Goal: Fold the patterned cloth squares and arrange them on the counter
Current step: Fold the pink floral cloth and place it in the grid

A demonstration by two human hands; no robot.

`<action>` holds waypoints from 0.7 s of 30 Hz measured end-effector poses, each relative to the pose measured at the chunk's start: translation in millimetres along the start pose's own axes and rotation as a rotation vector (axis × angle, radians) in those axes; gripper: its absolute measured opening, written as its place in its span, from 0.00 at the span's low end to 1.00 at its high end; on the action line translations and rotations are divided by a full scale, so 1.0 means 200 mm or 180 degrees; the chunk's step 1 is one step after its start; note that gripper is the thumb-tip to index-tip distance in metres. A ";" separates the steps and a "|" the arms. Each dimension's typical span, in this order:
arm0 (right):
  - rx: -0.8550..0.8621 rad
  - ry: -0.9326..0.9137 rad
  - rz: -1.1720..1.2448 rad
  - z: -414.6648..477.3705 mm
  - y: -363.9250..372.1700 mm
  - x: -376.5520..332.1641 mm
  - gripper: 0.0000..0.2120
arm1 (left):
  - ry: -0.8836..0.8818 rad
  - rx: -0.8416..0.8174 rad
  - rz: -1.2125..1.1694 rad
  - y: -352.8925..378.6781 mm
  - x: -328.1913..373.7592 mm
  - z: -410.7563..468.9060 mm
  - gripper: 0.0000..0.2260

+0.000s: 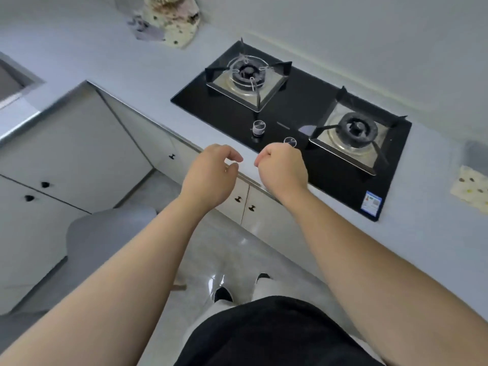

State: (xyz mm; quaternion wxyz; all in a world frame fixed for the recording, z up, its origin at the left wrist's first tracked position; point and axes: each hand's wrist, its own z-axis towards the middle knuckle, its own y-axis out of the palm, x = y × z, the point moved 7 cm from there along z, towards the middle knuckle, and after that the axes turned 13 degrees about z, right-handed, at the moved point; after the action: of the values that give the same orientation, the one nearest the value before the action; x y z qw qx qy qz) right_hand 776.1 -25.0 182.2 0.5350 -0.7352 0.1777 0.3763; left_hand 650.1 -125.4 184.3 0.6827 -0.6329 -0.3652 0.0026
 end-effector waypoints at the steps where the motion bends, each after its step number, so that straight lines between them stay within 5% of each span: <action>1: -0.0079 -0.0056 0.0024 0.02 0.08 -0.07 0.14 | -0.0071 0.0097 -0.0037 -0.04 -0.08 0.02 0.07; 10: -0.0543 -0.0224 0.0191 0.27 0.50 -0.37 0.14 | -0.0441 0.0292 -0.0052 -0.27 -0.55 0.34 0.07; 21: -0.0502 -0.0154 0.0014 1.24 0.87 -0.83 0.16 | -0.0491 0.0420 -0.0144 -0.60 -0.95 1.37 0.08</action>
State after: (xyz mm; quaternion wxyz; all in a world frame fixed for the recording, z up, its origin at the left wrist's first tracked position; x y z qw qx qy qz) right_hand 461.7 117.4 156.9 0.4787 -0.7654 0.1361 0.4080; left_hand 318.5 -1.1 175.7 0.6926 -0.5761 -0.4298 0.0598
